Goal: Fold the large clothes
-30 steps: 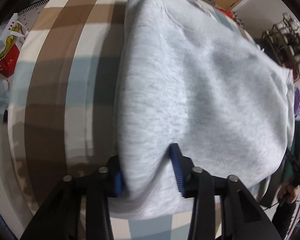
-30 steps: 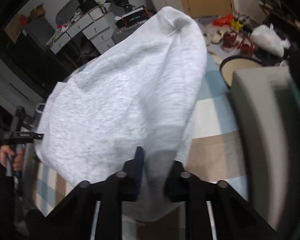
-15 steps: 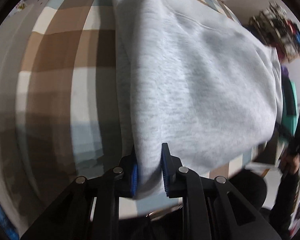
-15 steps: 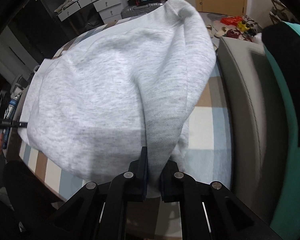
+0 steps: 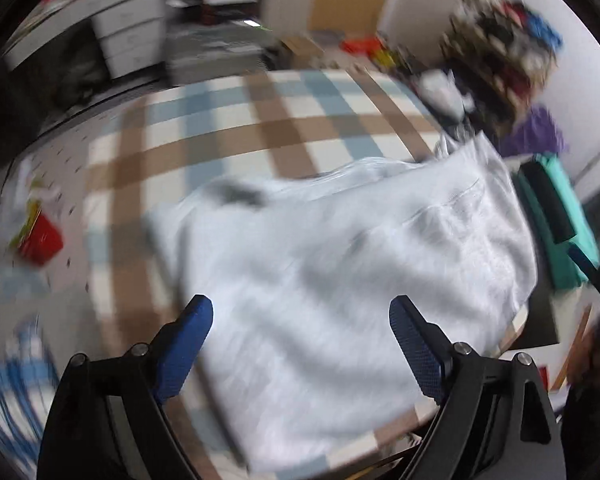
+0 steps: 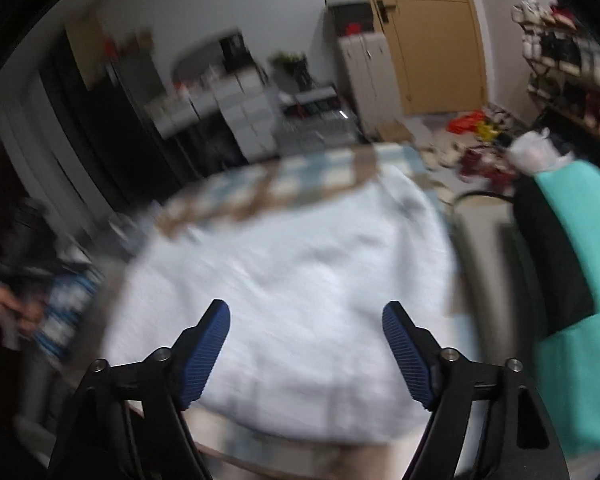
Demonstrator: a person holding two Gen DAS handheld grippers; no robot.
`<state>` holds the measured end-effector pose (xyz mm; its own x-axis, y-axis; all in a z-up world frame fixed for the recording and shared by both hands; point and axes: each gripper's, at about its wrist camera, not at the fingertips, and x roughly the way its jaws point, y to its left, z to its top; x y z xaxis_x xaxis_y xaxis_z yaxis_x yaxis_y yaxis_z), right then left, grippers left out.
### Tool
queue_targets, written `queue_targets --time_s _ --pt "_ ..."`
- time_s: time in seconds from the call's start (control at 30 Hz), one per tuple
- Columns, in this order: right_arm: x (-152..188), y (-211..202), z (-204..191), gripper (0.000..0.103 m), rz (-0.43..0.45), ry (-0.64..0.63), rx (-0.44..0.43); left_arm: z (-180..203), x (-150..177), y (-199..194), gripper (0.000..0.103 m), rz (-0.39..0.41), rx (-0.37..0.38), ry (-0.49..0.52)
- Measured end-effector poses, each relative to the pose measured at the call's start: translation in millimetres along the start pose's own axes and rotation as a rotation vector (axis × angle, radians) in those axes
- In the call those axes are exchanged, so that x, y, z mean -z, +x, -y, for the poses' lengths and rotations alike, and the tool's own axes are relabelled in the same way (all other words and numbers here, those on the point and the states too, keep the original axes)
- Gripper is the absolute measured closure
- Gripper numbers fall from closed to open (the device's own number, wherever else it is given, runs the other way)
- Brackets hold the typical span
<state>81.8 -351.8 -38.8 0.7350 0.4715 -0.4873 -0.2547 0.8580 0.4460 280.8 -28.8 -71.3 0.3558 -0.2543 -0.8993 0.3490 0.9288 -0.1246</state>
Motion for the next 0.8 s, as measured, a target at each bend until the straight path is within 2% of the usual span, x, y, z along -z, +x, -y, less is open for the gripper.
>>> queue_targets --time_s 0.07,0.1,0.13,0.17,0.23,0.3,0.37,0.4,0.5,0.6,0.63,0.67,0.7,0.73,0.8 --pt "13.3 2.4 -13.4 0.012 0.078 0.079 -0.108 12.9 -23.0 25.8 0.016 -0.035 0.042 0.043" --pt "22.2 6.9 -21.3 0.011 0.110 0.105 -0.168 17.2 -23.0 27.8 0.016 -0.043 0.058 0.052" --pt "31.6 10.1 -28.7 0.010 0.122 0.113 -0.209 22.8 -37.9 43.4 0.016 -0.060 0.099 0.067" --pt "37.7 15.1 -34.3 0.010 0.128 0.115 -0.247 24.1 -36.8 44.1 0.016 -0.075 0.126 0.077" --pt "57.4 29.0 -44.5 0.010 0.142 0.109 -0.318 38.1 -55.6 66.9 0.016 -0.124 0.177 0.122" --pt "76.5 43.3 -45.0 0.010 0.146 0.122 -0.358 56.0 -71.3 87.7 0.016 -0.172 0.173 0.200" --pt "78.9 55.4 -50.8 0.009 0.003 0.140 -0.328 62.4 -75.8 97.4 0.016 -0.229 0.186 0.239" --pt "77.4 59.3 -51.1 0.009 0.002 0.133 -0.375 63.1 -77.8 105.6 0.016 -0.272 0.218 0.238" --pt "71.2 58.7 -53.8 0.009 0.032 0.077 -0.375 63.9 -74.3 118.8 0.016 -0.362 0.329 0.232" --pt "68.8 63.2 -51.2 0.009 -0.010 0.098 -0.415 67.7 -66.9 118.4 0.019 -0.366 0.353 0.302" --pt "72.7 63.2 -52.8 0.009 -0.025 0.113 -0.426 67.8 -64.6 117.4 0.033 -0.373 0.360 0.311" --pt "74.7 61.0 -56.4 0.009 -0.040 0.126 -0.438 67.4 -61.5 115.8 0.062 -0.380 0.362 0.321" --pt "76.8 58.8 -55.7 0.009 -0.047 0.134 -0.447 66.4 -58.1 114.4 0.075 -0.390 0.347 0.328" --pt "78.7 55.2 -55.9 0.009 -0.044 0.134 -0.449 65.9 -55.1 113.7 0.085 -0.401 0.342 0.333" --pt "78.8 54.0 -55.5 0.009 -0.038 0.123 -0.451 67.0 -48.5 104.1 0.092 -0.388 0.331 0.355"
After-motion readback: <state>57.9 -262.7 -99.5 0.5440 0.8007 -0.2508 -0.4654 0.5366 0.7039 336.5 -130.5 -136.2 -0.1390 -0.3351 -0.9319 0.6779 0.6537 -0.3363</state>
